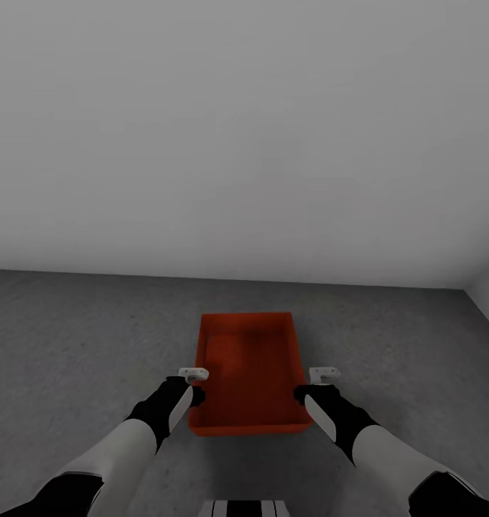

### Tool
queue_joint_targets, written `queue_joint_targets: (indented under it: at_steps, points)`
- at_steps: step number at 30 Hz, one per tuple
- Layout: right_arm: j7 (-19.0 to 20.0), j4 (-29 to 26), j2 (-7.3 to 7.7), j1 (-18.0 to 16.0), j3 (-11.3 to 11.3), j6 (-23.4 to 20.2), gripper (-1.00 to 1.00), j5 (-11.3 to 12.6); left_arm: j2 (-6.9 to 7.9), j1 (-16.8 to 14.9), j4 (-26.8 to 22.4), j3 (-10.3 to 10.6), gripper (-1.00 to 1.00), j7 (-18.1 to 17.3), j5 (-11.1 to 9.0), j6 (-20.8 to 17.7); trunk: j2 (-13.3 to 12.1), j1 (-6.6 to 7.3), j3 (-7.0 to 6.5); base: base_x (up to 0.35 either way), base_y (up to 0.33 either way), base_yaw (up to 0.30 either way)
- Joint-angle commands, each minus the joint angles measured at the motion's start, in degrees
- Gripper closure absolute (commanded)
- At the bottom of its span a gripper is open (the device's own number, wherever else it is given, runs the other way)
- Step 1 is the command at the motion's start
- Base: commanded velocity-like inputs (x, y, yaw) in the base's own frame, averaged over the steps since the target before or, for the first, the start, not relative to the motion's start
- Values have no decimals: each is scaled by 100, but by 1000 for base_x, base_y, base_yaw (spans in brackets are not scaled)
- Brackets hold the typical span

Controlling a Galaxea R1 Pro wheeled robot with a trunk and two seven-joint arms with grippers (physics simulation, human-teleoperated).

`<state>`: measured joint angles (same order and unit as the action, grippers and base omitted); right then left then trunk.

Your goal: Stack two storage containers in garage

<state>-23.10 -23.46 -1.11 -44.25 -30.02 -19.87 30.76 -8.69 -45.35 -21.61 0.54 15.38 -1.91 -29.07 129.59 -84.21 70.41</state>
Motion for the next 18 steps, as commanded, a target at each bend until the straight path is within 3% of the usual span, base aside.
queue_joint_targets:
  at_steps: [1, 8, 18]
  points:
    - [-45, -10, 5, -4, -48, -26, -100, 44, -1, -1, -10, 4, -100, 27, -22, -28, 2, 1, 4, 0, 0, 0]
    - [-45, -10, 5, -4, -48, -26, -100, 44, -1, -1, -10, 4, -100, 27, -24, -24, 2, 1, 4, 0, 0, 0]
    - [-45, -15, 6, -4, -48, -19, -100, 44, 1, -1, -1, 8, -100, 27, -29, -49, -399, 220, -175, 0, 0, 0]
